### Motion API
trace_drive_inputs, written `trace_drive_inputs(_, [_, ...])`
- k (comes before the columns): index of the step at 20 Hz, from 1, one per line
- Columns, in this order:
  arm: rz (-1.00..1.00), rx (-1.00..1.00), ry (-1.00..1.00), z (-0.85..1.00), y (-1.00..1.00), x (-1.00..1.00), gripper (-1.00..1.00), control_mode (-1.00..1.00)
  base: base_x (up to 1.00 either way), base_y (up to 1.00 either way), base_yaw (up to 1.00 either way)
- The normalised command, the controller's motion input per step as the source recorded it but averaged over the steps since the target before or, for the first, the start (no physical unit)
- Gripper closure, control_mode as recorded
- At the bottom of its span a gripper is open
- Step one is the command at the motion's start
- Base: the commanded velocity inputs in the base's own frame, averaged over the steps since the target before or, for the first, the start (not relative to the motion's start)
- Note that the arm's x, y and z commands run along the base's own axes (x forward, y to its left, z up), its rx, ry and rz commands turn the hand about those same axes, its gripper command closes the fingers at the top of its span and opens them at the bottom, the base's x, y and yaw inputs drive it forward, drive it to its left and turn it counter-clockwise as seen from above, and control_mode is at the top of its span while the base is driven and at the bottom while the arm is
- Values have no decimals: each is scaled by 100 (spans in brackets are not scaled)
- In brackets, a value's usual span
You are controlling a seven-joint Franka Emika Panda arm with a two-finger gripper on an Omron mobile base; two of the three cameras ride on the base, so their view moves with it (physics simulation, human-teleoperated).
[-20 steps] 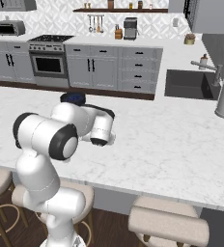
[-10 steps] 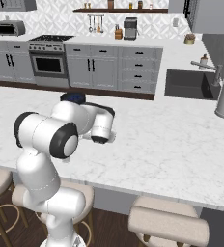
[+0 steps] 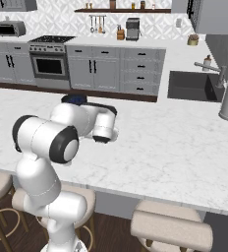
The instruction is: Take a straw from the drawer in front and place it inside the glass cup on the dining counter.
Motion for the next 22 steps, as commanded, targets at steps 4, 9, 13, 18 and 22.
trace_drive_inputs(4, [0,0,0,7,0,-2,100,-100,0,0,0])
trace_drive_inputs(9, [0,0,0,0,0,0,100,-100,0,0,0])
trace_drive_inputs(13, [0,0,0,0,1,0,100,-100,0,0,0])
trace_drive_inputs(18, [0,0,0,-9,2,0,100,-100,0,0,0])
trace_drive_inputs(22, [0,-1,0,-21,0,0,100,-100,0,0,0])
